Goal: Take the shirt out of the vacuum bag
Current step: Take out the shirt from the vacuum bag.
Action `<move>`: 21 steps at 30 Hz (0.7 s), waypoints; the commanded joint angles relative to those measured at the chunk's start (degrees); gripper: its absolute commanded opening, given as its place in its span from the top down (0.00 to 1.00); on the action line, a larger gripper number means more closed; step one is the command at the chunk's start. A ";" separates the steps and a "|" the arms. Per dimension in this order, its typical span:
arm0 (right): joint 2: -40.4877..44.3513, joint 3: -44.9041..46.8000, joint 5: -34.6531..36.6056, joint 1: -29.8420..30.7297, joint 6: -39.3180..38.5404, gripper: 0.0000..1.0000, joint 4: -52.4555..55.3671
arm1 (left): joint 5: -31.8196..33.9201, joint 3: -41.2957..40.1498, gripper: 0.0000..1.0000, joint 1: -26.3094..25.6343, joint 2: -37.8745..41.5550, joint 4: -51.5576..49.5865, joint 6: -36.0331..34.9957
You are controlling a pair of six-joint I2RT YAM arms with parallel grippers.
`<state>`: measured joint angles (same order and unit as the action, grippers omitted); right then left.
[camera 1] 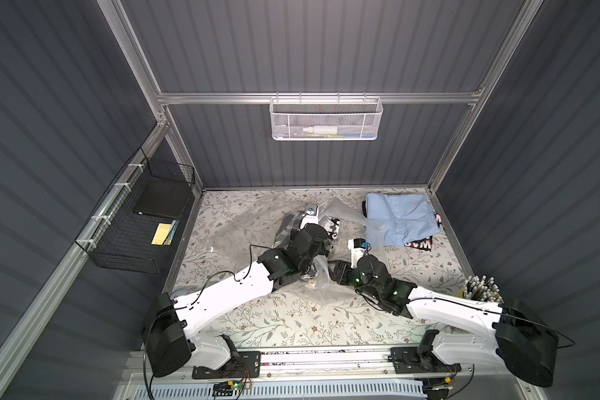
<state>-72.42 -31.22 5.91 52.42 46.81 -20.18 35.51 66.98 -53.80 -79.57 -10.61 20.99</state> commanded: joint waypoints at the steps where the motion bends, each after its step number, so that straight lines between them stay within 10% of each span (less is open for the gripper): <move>1: -4.17 0.49 1.60 -1.11 2.84 0.43 -4.60 | 0.29 1.92 1.00 0.37 0.38 -0.10 -0.85; 21: -26.62 -8.04 -9.81 -11.90 4.87 0.41 -13.49 | 0.67 0.31 1.00 0.32 1.44 -0.81 -0.01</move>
<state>-97.34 -38.15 -2.66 41.43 51.44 -31.33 35.55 66.98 -53.80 -79.55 -11.16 21.02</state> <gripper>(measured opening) 0.586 0.047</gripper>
